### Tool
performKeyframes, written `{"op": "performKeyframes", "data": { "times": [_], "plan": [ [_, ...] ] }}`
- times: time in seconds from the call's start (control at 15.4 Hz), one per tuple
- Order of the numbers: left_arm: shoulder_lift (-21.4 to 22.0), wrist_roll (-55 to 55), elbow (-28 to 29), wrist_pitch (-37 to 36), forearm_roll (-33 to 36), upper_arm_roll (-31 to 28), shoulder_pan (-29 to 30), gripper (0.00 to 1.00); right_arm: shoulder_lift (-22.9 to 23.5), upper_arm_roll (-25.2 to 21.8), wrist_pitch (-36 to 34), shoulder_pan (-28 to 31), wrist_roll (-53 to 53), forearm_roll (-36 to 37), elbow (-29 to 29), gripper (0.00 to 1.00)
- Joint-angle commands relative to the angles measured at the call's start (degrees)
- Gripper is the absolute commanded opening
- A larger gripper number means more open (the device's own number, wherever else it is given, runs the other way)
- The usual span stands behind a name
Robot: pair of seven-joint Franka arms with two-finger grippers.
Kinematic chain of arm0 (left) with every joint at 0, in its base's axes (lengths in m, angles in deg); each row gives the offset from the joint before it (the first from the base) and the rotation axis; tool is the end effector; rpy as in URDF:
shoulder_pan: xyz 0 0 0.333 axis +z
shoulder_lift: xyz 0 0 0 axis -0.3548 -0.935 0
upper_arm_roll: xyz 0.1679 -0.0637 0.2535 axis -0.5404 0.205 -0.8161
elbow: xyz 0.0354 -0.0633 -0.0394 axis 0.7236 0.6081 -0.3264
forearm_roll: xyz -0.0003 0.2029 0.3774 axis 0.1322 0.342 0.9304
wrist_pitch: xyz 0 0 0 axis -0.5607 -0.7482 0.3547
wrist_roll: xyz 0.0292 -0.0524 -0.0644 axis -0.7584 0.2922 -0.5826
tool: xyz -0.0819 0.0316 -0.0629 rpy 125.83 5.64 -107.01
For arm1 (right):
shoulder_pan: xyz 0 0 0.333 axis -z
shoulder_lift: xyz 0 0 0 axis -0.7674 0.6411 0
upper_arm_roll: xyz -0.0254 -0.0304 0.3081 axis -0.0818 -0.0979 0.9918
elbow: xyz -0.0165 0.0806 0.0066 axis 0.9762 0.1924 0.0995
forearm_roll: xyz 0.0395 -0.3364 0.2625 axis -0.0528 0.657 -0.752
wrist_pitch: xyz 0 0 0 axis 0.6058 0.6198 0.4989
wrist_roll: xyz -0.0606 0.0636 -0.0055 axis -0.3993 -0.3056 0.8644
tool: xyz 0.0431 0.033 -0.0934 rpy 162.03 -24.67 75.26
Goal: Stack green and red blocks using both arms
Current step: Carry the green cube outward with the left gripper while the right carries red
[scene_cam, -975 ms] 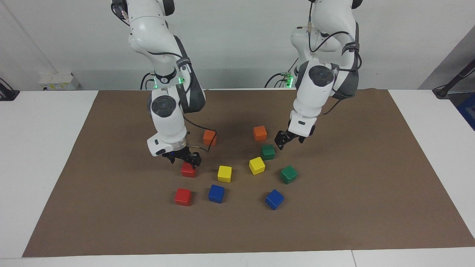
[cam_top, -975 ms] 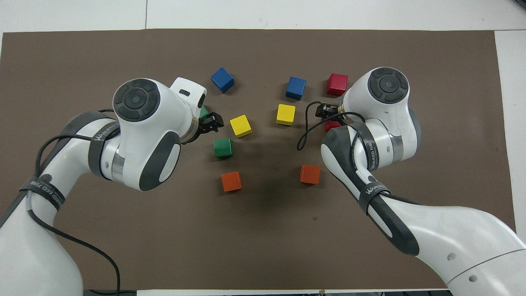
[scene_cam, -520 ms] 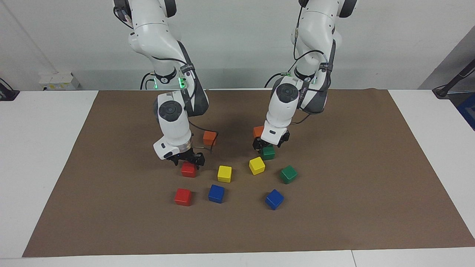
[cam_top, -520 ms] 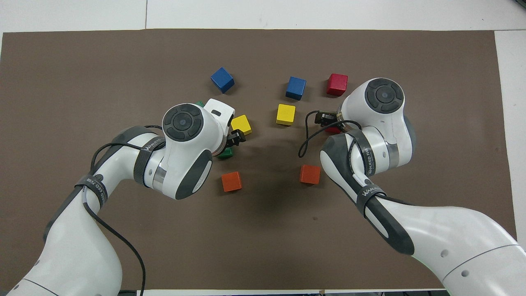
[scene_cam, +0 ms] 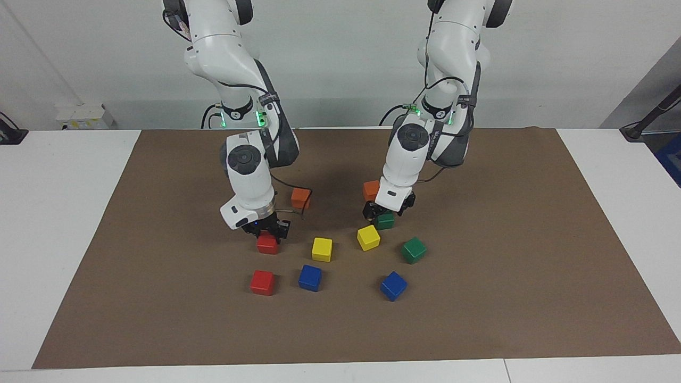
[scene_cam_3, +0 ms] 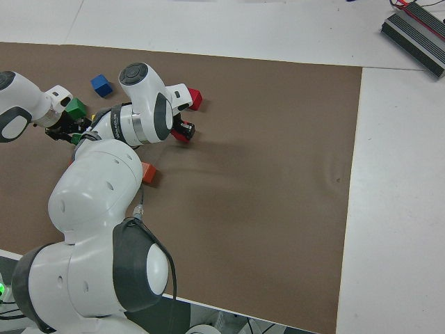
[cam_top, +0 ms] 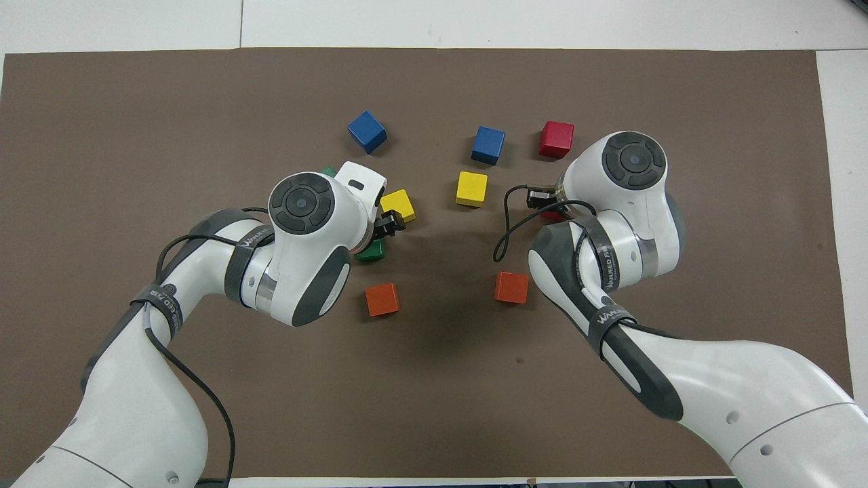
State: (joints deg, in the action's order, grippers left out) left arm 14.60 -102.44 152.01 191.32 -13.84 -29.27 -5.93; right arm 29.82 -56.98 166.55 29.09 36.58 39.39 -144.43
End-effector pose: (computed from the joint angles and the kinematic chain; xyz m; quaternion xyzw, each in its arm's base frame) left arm 0.5491 -0.3393 0.2687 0.9913 0.1283 -0.0017 0.0302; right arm 0.6356 0.1773 0.2736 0.9946 -0.1013 0.0215 0.0044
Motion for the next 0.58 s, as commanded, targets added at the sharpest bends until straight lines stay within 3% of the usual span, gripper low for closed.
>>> {"op": "performKeyframes", "data": {
  "times": [0.0, 0.13, 0.26, 0.39, 0.52],
  "plan": [
    [0.8, -6.0, 0.5, -1.4, -0.5, -0.7, -1.7, 0.00, -4.2, 0.1, -3.8, 2.6, 5.6, -0.6, -0.7, 0.00],
    [1.4, -6.4, -2.3, -6.0, -0.5, -0.8, -1.0, 0.00, -8.1, 0.1, -7.4, 6.9, 12.4, -0.5, -1.9, 0.00],
    [6.1, -2.8, -2.7, -12.2, -0.1, -1.2, 3.0, 0.00, -11.3, 0.2, -7.8, 11.9, 20.4, -0.5, -5.2, 0.00],
    [10.4, 10.4, -2.9, -20.0, -0.1, -1.2, 10.6, 0.00, -12.5, 0.2, -4.8, 17.1, 27.8, -0.6, -8.8, 0.00],
    [10.9, 25.6, -3.4, -21.9, -0.1, -1.2, 18.9, 0.00, -13.7, 0.2, 1.1, 19.8, 31.9, -0.6, -13.7, 0.00]
  ]
}}
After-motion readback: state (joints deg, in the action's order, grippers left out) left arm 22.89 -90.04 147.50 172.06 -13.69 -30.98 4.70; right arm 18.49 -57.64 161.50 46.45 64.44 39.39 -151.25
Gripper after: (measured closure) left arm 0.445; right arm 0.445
